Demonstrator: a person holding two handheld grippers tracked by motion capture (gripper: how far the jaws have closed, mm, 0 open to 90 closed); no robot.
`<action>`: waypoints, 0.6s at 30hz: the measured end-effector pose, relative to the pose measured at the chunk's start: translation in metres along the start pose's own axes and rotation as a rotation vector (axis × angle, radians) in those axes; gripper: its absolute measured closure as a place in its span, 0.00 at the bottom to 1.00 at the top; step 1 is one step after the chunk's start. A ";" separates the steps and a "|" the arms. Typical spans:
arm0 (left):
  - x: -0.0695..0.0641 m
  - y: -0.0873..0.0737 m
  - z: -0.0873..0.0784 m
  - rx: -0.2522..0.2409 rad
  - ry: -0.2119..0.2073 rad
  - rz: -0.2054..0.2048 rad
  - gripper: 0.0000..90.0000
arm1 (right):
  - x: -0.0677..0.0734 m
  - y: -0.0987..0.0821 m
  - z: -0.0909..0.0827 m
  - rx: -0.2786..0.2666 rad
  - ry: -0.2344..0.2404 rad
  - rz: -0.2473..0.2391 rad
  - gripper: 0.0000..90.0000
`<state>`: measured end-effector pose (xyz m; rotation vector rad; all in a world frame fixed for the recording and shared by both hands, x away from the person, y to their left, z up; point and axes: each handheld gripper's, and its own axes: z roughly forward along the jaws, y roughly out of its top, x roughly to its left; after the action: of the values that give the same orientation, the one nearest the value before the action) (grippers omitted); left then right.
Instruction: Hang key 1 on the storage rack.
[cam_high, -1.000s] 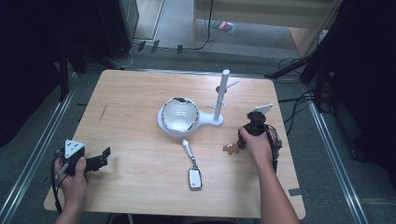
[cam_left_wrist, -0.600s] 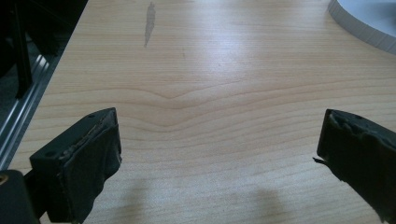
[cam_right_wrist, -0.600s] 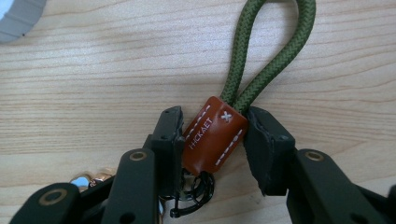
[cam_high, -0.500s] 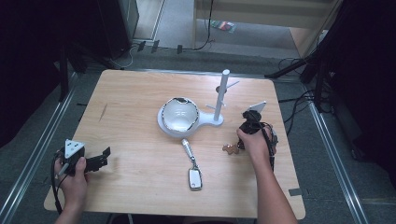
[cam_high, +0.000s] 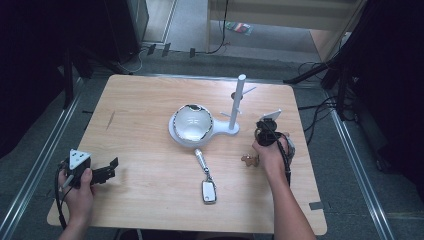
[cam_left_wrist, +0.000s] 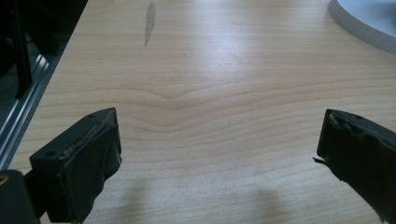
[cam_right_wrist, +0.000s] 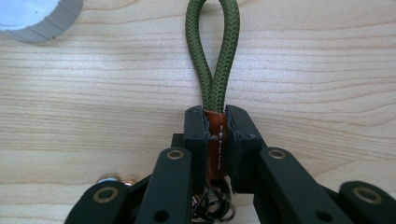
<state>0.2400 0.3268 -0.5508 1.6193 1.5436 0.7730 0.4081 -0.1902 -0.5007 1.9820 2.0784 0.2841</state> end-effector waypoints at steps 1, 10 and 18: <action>0.000 0.000 0.000 -0.001 0.001 0.000 0.00 | -0.001 -0.001 -0.001 -0.011 0.003 -0.008 0.91; -0.001 0.000 0.000 0.000 0.004 0.003 0.00 | -0.004 -0.003 -0.019 -0.147 0.004 0.006 0.91; -0.001 0.000 0.000 0.000 0.004 0.004 0.00 | -0.004 -0.005 -0.042 -0.312 -0.003 0.019 0.91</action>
<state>0.2401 0.3263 -0.5508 1.6223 1.5429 0.7788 0.3900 -0.1935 -0.4625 1.8139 1.8791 0.5709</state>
